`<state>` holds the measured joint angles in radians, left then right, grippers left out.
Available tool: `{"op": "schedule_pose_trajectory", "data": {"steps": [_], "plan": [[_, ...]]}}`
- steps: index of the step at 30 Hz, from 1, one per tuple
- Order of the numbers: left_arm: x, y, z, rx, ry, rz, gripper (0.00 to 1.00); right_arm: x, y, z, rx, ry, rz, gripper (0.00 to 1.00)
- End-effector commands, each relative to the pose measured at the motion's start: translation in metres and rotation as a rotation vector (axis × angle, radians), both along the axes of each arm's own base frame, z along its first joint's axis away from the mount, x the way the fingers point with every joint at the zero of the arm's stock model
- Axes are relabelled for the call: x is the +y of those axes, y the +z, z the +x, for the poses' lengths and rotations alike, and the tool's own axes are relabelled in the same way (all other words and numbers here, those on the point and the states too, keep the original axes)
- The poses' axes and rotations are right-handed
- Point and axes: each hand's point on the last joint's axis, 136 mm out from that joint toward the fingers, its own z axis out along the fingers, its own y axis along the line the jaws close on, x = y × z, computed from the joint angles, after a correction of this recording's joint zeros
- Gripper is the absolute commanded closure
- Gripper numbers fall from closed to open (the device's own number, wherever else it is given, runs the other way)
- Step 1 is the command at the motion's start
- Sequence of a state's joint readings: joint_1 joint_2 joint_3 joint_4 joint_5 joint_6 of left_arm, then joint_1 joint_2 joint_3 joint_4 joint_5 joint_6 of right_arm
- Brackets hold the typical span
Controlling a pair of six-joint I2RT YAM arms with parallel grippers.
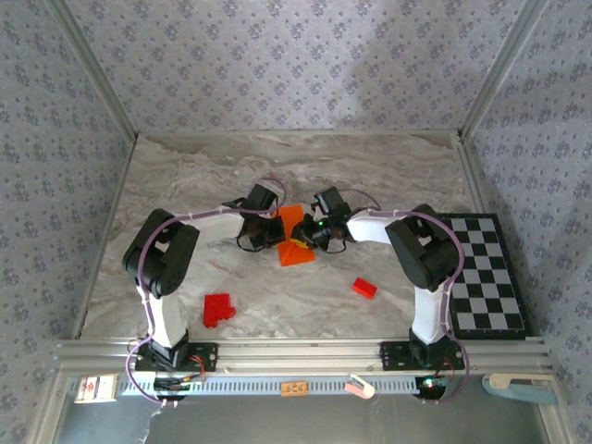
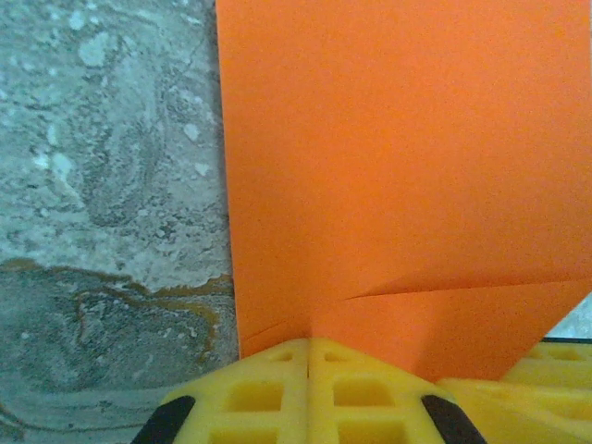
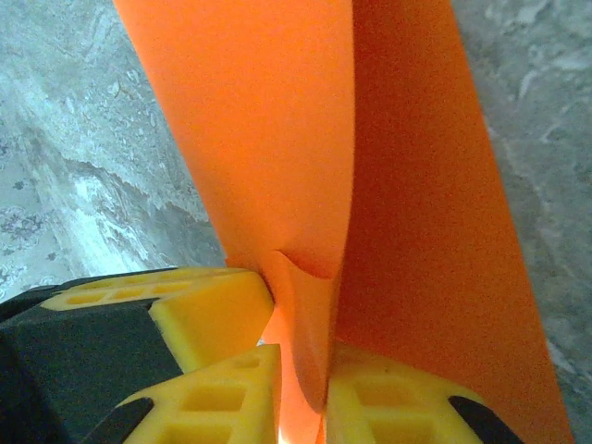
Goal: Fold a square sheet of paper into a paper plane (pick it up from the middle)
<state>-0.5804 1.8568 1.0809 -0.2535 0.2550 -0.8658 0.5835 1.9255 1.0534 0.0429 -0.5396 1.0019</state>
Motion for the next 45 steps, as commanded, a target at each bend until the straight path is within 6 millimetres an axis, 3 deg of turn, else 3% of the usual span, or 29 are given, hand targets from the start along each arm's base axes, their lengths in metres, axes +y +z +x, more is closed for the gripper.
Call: {"op": "schedule_pose_trajectory", "data": {"steps": [1, 6, 9, 17, 23, 27, 32, 38, 41, 45], "plan": [[0.012, -0.001, -0.005, 0.027, 0.014, 0.026, 0.95, 0.006, -0.002, -0.002, -0.018, 0.042, 0.008, 0.83], [0.009, 0.024, 0.001, -0.006, 0.005, -0.021, 0.93, 0.004, -0.003, 0.000, -0.044, 0.052, -0.019, 0.91], [0.018, 0.042, 0.006, -0.037, 0.033, -0.056, 0.87, 0.003, 0.009, 0.007, -0.112, 0.061, -0.028, 0.95], [0.050, 0.105, 0.015, -0.176, 0.108, -0.270, 0.49, 0.003, 0.085, 0.029, -0.373, 0.105, 0.068, 0.99], [0.033, 0.164, 0.012, -0.304, 0.038, -0.534, 0.19, 0.003, 0.147, 0.041, -0.475, 0.084, 0.260, 0.99], [0.027, 0.182, 0.011, -0.345, 0.022, -0.624, 0.06, 0.006, 0.178, 0.048, -0.503, 0.072, 0.385, 0.98], [0.018, 0.194, 0.009, -0.353, -0.013, -0.697, 0.05, 0.009, 0.200, 0.050, -0.502, 0.072, 0.479, 0.98], [0.011, 0.204, 0.011, -0.363, -0.045, -0.744, 0.10, 0.015, 0.209, 0.045, -0.463, 0.087, 0.531, 0.96], [0.009, 0.212, 0.013, -0.384, -0.055, -0.764, 0.17, 0.017, 0.211, 0.042, -0.446, 0.098, 0.548, 0.96], [0.008, 0.218, 0.013, -0.401, -0.059, -0.781, 0.33, 0.018, 0.210, 0.042, -0.430, 0.099, 0.560, 0.95]]}}
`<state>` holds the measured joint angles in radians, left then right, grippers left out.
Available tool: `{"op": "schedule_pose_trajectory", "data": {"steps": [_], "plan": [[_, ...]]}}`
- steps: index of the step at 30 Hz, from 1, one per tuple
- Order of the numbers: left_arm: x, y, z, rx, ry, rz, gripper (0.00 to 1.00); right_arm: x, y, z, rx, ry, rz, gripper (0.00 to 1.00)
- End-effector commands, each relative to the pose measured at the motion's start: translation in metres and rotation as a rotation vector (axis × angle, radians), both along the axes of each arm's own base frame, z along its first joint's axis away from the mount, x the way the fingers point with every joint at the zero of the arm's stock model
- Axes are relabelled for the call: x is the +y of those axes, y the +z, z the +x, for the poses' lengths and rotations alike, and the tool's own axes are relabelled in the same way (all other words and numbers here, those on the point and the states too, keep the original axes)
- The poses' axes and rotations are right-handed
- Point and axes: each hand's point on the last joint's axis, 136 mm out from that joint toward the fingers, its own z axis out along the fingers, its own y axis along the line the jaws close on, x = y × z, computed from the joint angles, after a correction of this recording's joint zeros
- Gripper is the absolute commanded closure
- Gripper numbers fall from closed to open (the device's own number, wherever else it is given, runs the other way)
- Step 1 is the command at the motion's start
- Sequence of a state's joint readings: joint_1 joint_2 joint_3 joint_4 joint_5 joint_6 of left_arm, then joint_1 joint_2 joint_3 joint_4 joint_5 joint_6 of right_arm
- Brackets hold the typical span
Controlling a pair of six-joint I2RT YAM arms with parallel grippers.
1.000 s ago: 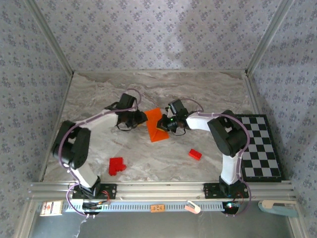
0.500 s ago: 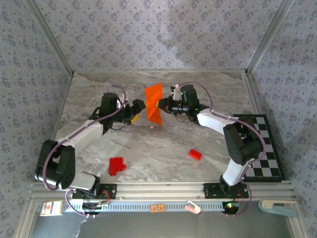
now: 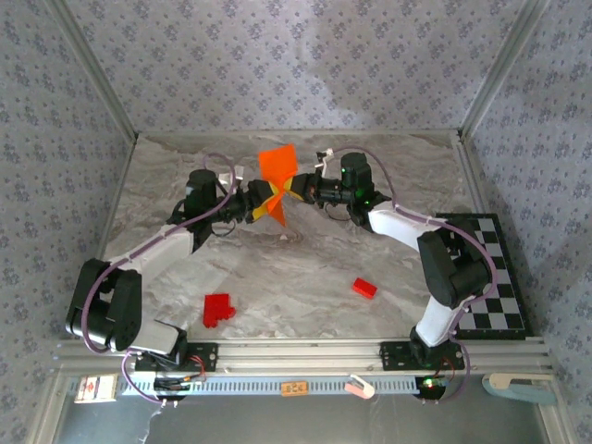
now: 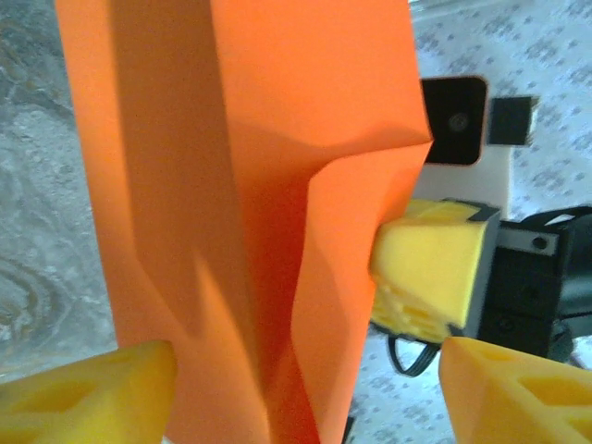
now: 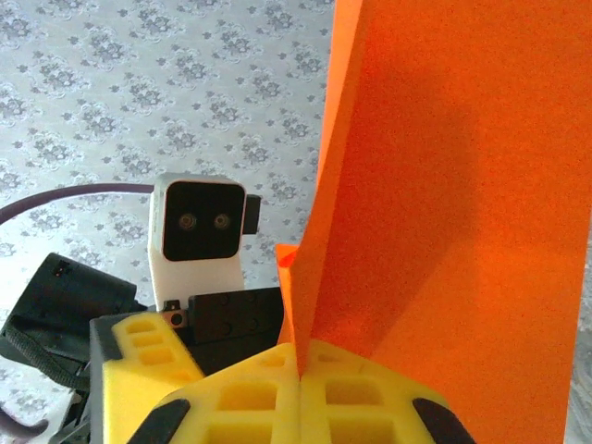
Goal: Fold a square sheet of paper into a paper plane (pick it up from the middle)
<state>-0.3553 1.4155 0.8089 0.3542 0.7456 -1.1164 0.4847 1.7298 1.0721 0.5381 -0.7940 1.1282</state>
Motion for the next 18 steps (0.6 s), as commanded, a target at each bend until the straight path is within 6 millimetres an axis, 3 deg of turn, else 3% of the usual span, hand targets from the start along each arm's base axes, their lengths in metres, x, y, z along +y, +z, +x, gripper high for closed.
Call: {"op": "schedule_pose_trajectory", "data": {"steps": [1, 12, 18], "plan": [[-0.007, 0.023, 0.001, -0.077, -0.031, -0.045, 0.36, 0.007, 0.014, -0.001, -0.010, 0.037, 0.045, 0.95], [-0.005, 0.019, 0.002, -0.084, -0.024, -0.025, 0.75, 0.007, 0.005, 0.001, 0.019, 0.037, 0.038, 0.91], [0.002, 0.004, 0.005, -0.068, 0.015, 0.061, 0.90, -0.005, -0.002, 0.005, 0.040, 0.005, -0.004, 0.77]]}}
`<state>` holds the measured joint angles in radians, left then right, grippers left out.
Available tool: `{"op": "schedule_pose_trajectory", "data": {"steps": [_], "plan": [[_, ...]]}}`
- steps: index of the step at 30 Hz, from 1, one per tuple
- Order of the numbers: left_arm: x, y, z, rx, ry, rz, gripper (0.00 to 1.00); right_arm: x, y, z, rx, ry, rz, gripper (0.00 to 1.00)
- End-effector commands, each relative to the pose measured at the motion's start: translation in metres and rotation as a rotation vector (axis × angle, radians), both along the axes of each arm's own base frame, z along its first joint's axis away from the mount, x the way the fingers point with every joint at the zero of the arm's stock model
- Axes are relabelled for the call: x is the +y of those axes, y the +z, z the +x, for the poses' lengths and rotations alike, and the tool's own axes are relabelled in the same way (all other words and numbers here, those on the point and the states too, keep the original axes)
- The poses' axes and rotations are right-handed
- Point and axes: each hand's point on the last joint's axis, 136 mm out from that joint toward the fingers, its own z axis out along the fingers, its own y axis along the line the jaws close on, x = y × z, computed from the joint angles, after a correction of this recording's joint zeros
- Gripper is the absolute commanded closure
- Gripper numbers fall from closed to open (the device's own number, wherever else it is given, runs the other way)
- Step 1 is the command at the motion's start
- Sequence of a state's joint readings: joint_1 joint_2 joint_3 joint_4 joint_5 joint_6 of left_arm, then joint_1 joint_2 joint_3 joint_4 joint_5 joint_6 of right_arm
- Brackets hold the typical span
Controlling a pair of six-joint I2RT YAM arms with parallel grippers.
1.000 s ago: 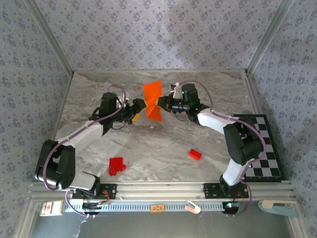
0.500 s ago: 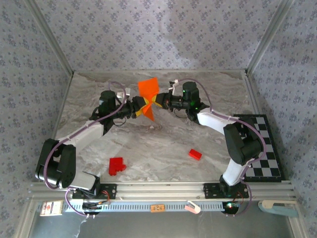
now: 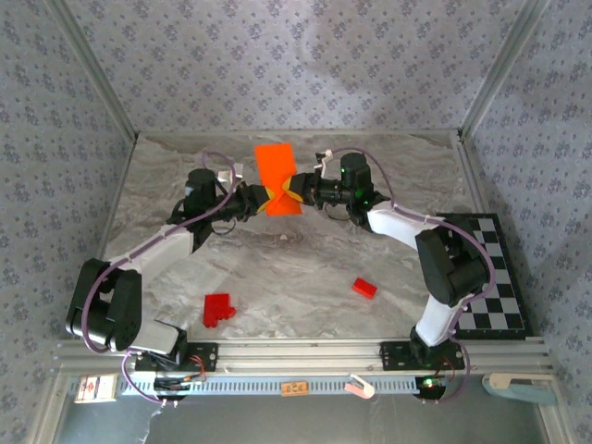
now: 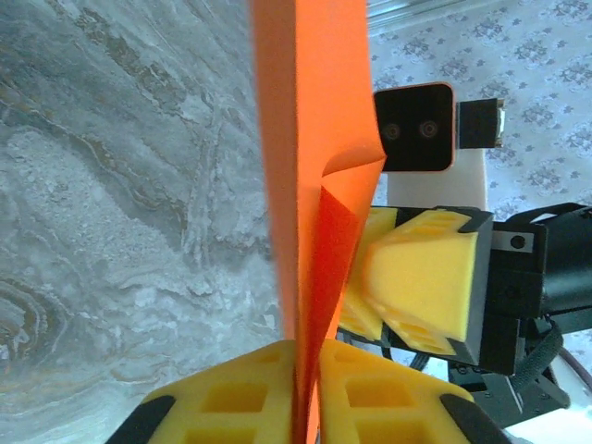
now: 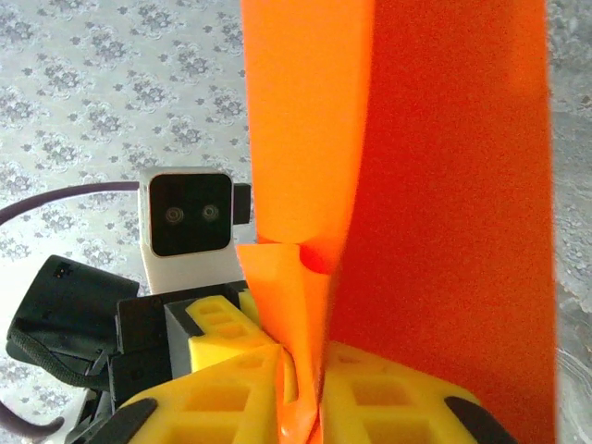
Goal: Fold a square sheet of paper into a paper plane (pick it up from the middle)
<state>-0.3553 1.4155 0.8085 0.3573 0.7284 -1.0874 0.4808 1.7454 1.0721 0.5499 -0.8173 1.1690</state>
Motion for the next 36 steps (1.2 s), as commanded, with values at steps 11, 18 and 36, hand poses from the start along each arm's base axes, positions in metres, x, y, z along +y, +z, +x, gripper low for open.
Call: {"op": "schedule_pose_trajectory", "data": {"steps": [11, 18, 36], "plan": [[0.064, -0.051, -0.001, 0.019, 0.108, 0.631, 0.94, -0.078, -0.023, 0.007, -0.095, -0.212, -0.486, 0.53], [0.140, -0.068, -0.001, 0.079, 0.195, 1.233, 0.92, -0.115, -0.026, 0.006, -0.143, -0.320, -0.701, 0.47], [0.080, -0.155, 0.010, 0.174, 0.037, 1.512, 0.87, -0.147, -0.040, -0.001, -0.099, -0.413, -0.761, 0.46]]}}
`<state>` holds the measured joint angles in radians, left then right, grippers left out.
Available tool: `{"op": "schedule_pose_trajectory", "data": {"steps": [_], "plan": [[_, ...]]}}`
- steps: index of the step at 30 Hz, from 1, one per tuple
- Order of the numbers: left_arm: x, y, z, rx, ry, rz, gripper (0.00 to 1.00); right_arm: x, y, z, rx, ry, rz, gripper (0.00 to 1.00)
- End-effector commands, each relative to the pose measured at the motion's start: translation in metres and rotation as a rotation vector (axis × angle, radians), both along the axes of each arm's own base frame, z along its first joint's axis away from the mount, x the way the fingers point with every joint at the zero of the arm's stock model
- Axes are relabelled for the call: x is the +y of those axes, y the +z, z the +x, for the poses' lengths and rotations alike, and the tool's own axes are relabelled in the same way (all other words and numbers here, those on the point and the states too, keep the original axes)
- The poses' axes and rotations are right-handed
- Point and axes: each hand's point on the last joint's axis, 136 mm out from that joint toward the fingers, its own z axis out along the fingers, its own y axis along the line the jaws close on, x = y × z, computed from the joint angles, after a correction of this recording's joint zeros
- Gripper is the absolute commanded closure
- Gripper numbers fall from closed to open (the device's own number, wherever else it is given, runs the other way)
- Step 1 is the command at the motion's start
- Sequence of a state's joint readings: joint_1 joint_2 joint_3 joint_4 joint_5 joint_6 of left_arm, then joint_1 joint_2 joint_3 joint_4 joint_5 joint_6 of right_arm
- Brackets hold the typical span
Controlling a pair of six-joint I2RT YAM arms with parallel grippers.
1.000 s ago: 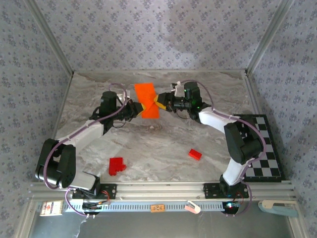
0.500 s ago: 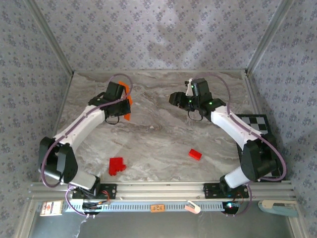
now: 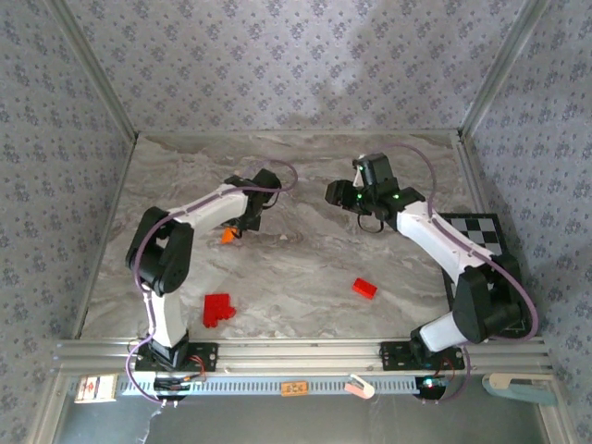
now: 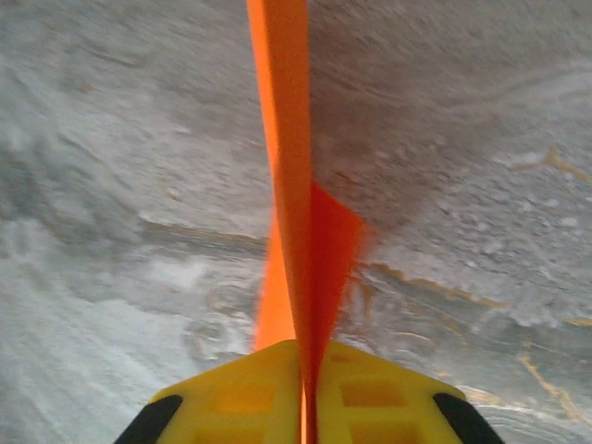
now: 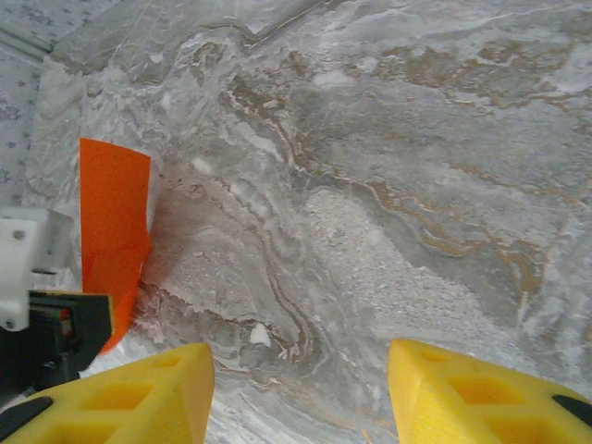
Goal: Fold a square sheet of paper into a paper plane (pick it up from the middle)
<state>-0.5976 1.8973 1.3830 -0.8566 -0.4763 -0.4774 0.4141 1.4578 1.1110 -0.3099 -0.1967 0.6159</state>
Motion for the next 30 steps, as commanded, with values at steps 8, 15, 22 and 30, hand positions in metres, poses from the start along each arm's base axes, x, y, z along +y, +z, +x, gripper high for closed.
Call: {"op": "schedule_pose_trajectory", "data": {"steps": [8, 15, 22, 30], "plan": [[-0.072, -0.016, -0.011, 0.084, -0.003, -0.345, 0.62, -0.013, -0.003, 0.000, 0.006, -0.036, -0.011, 0.47], [-0.087, 0.037, -0.007, 0.031, 0.002, -0.659, 0.49, -0.005, -0.009, 0.000, 0.027, -0.015, -0.011, 0.47], [-0.041, 0.088, 0.002, -0.114, 0.120, -0.821, 0.34, 0.057, -0.028, -0.001, 0.098, 0.104, 0.005, 0.51], [0.037, 0.075, -0.003, -0.189, 0.363, -0.879, 0.29, 0.181, -0.063, -0.021, 0.210, 0.352, 0.043, 0.58]]}}
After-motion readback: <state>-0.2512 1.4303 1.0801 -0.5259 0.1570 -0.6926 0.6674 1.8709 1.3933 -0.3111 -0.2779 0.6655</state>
